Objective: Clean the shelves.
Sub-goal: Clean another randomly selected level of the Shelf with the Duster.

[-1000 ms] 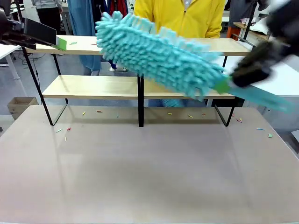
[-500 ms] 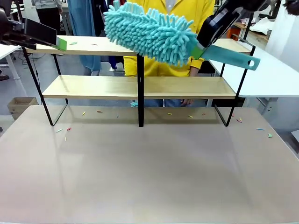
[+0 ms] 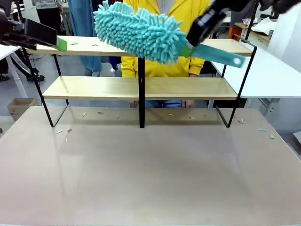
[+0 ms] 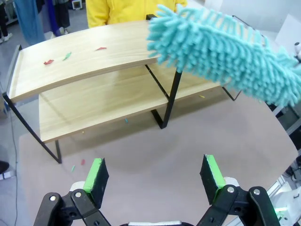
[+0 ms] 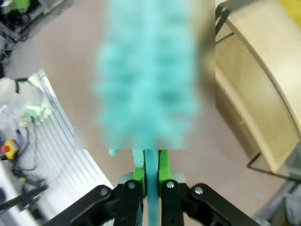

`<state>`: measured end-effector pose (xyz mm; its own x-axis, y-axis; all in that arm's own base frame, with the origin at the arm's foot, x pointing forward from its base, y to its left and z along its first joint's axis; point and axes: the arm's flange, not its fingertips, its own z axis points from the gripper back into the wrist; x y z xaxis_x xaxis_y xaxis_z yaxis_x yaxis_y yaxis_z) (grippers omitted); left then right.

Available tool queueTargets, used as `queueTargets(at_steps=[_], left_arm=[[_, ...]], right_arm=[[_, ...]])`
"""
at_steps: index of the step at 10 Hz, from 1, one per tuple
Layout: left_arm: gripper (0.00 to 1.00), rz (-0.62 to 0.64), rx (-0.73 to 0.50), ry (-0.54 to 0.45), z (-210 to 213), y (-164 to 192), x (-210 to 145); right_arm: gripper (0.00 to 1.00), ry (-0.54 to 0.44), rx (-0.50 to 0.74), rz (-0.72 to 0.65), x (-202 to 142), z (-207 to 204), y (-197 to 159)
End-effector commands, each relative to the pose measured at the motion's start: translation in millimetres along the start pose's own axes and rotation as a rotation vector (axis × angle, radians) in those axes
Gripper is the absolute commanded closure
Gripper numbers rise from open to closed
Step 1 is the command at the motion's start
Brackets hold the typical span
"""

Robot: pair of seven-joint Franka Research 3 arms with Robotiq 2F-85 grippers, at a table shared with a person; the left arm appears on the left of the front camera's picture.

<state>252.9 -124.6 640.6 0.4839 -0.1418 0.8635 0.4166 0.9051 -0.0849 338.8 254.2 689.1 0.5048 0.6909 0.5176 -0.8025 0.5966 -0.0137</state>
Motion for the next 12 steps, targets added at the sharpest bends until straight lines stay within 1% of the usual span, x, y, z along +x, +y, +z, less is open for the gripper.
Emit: queueTargets(at_steps=[1, 2, 3, 4, 5, 6, 7, 8, 10, 12], left_arm=[[0.0, 0.002, 0.003, -0.002, 0, 0, 1], [0.0, 0.002, 0.003, -0.002, 0, 0, 1], [0.0, 0.002, 0.003, -0.002, 0, 0, 1], [0.0, 0.002, 0.003, -0.002, 0, 0, 1], [0.0, 0.002, 0.003, -0.002, 0, 0, 1], [0.0, 0.002, 0.003, -0.002, 0, 0, 1], [0.0, 0.002, 0.003, -0.002, 0, 0, 1], [0.0, 0.002, 0.003, -0.002, 0, 0, 1], [0.0, 0.002, 0.003, -0.002, 0, 0, 1], [0.0, 0.002, 0.003, -0.002, 0, 0, 1]], right_arm=[[1.0, -0.046, 0.01, -0.038, 60, -14, -24], [1.0, -0.099, -0.029, -0.187, 79, -22, -30], [1.0, -0.06, -0.015, -0.179, 108, -38, -34], [1.0, 0.011, -0.003, -0.167, 134, -60, -40], [1.0, 0.047, -0.005, -0.154, 157, -77, -45], [1.0, 0.051, -0.049, -0.152, 183, -88, -47], [1.0, 0.078, -0.092, -0.163, 201, -95, -49], [1.0, 0.131, -0.125, -0.184, 209, -105, -53], [1.0, 0.139, -0.113, -0.207, 221, -122, -63], [1.0, 0.129, -0.063, -0.204, 231, -138, -70]])
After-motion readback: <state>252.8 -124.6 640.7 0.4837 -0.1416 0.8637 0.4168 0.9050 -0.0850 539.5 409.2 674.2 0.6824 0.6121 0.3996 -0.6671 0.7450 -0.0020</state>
